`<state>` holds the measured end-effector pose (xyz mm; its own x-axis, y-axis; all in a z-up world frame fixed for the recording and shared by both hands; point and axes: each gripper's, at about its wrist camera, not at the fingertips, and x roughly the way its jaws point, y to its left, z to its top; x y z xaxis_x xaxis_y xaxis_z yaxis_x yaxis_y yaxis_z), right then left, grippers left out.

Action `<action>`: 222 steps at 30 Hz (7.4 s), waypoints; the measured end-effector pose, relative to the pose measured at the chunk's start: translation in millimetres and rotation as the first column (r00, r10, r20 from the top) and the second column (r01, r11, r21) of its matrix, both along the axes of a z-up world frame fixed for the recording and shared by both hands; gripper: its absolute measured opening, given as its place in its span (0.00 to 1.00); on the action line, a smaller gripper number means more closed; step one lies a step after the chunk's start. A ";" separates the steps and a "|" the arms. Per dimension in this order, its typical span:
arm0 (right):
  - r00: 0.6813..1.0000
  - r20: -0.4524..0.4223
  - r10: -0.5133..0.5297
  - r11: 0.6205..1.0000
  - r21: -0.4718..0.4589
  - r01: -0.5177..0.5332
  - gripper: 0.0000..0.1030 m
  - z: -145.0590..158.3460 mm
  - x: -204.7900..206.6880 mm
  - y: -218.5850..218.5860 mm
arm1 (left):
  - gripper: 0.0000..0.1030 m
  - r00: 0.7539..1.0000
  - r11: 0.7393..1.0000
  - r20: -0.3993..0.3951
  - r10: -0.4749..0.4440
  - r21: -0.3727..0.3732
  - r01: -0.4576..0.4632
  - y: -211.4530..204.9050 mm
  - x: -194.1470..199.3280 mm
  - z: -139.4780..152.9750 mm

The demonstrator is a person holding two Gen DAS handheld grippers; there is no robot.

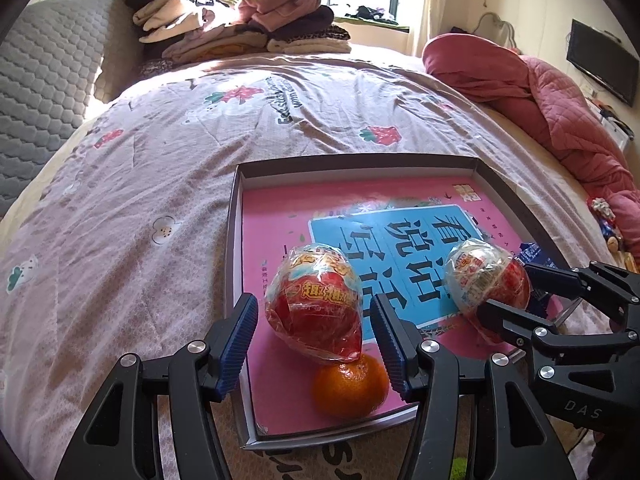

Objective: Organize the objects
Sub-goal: 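Lower the Kinder egg and red netted bag into the tray and open both tools, then withdraw both tools from the tray toward the green ring and walnut, then move the left tool over the green ring while the right tool approaches the walnut, then grasp the green fuzzy ring with the left tool while the right tool grasps the walnut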

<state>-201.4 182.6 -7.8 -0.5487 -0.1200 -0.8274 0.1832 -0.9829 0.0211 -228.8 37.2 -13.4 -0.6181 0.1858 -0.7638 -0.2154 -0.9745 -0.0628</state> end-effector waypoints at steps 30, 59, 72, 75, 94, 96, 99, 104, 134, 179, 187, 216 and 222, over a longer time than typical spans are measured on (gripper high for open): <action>0.996 -0.082 -0.030 0.999 -0.024 0.029 0.57 42.3 35.8 7.4 | 0.68 0.998 1.000 -0.047 0.030 -0.004 -0.030 1.1 43.4 33.9; 0.981 -0.191 -0.030 0.999 -0.025 0.025 0.57 84.2 90.0 7.9 | 0.73 0.991 1.000 -0.132 0.003 0.015 -0.001 -2.4 99.7 76.4; 0.975 -0.219 -0.020 0.999 -0.036 0.013 0.57 91.6 121.3 6.8 | 0.73 0.993 1.000 -0.116 0.009 -0.004 -0.009 -10.0 121.3 63.1; 0.976 -0.218 -0.020 0.999 -0.034 0.013 0.57 89.1 127.4 7.0 | 0.73 0.994 1.000 -0.106 0.005 -0.016 -0.007 -11.1 124.1 57.6; 0.981 -0.192 -0.017 1.000 -0.020 0.013 0.57 69.7 155.0 9.1 | 0.73 0.997 0.999 -0.075 -0.027 -0.044 0.024 -4.6 140.0 39.8; 0.981 -0.191 -0.013 1.000 -0.014 0.011 0.57 67.5 157.8 8.9 | 0.73 0.997 0.999 -0.069 -0.032 -0.047 0.028 -4.3 141.4 37.8; 0.982 -0.187 -0.008 1.000 -0.007 0.007 0.57 64.1 161.0 8.0 | 0.73 0.997 0.998 -0.065 -0.037 -0.051 0.034 -2.9 143.5 36.1; 0.984 -0.177 -0.005 1.000 0.000 0.006 0.57 57.7 166.2 7.6 | 0.73 0.997 0.998 -0.062 -0.043 -0.052 0.040 -2.6 146.6 36.7; 0.989 -0.110 0.104 0.995 0.004 -0.104 0.57 3.5 216.4 -21.6 | 0.73 0.999 0.996 0.005 -0.044 -0.080 0.044 -0.7 144.7 11.1; 0.986 -0.068 0.150 0.988 -0.022 -0.151 0.50 -26.5 212.7 -35.8 | 0.73 0.998 0.993 0.020 -0.061 -0.101 0.063 11.9 136.5 -10.2; 0.987 -0.067 0.146 0.988 -0.043 -0.149 0.37 -32.0 210.4 -36.9 | 0.73 0.998 0.993 0.037 -0.045 -0.111 0.049 11.9 128.4 -22.0; 0.982 -0.081 0.168 0.984 -0.048 -0.172 0.33 -32.9 210.4 -36.1 | 0.57 0.995 0.992 0.056 -0.088 -0.086 0.093 20.2 125.0 -32.5; 0.983 -0.080 0.168 0.984 -0.049 -0.172 0.33 -33.0 210.4 -36.0 | 0.45 0.993 0.991 0.057 -0.107 -0.077 0.111 22.5 126.9 -31.1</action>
<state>8.9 146.6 -40.8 -0.5769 -0.2610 -0.7740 0.3506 -0.9350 0.0540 -101.9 59.7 -44.4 -0.5561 0.1872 -0.8097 -0.3194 -0.9476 0.0002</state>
